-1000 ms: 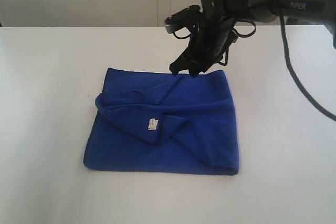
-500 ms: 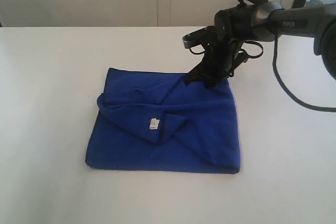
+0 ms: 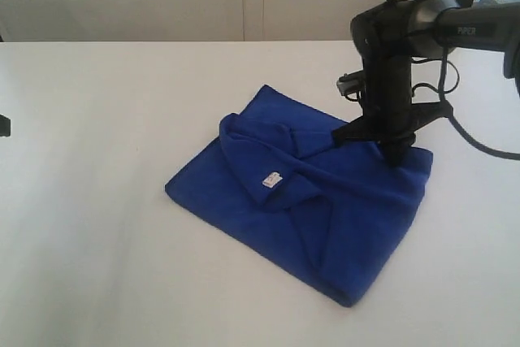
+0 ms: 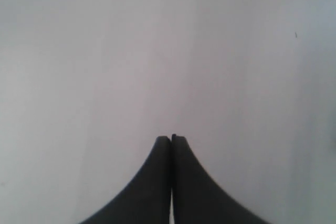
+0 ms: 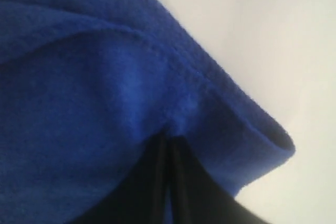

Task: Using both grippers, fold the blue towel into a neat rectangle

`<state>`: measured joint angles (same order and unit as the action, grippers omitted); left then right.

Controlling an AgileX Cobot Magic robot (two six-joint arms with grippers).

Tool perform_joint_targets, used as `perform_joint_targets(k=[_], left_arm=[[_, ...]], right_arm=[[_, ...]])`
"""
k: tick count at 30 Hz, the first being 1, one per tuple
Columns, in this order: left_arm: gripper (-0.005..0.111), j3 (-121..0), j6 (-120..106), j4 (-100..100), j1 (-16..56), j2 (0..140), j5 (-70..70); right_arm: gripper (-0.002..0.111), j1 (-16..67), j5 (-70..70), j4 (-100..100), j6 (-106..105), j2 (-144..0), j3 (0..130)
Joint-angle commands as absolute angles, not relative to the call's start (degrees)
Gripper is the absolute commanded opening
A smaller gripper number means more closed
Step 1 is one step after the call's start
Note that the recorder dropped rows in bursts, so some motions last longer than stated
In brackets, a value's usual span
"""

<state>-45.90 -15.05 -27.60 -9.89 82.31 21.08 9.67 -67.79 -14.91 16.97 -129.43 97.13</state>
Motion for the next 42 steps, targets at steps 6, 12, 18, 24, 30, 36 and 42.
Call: perform_joint_targets(k=[6, 12, 18, 24, 30, 36, 42], left_arm=[[0.000, -45.54, -17.57, -29.60, -5.20, 82.29, 22.58], [0.000, -45.54, -22.98, -29.72, 2.75, 82.29, 22.34], [0.000, -45.54, -24.00, -29.88, 3.59, 82.29, 22.34], [0.000, -45.54, -24.00, -31.55, 3.59, 82.29, 22.46], [0.000, -45.54, -35.63, -45.37, 4.27, 82.29, 24.92], [0.000, -45.54, -53.21, -59.57, 10.47, 82.29, 28.91], [0.000, -45.54, -56.76, -61.36, 20.36, 85.09, 19.99]], right_arm=[[0.000, 10.23, -69.06, -13.36, 12.89, -118.73, 96.53], [0.000, 10.76, -69.55, -13.44, 10.61, -116.67, 96.03], [0.020, 10.76, -60.89, -13.55, 11.36, -118.87, 87.21], [0.048, 10.76, -56.44, -13.55, 14.57, -119.33, 84.68], [0.049, 10.11, -56.25, -16.52, 14.57, -114.99, 84.68], [0.049, 5.60, -56.83, -16.52, 12.72, -111.40, 84.68], [0.049, 3.34, -57.55, -15.74, 10.74, -111.11, 83.98]])
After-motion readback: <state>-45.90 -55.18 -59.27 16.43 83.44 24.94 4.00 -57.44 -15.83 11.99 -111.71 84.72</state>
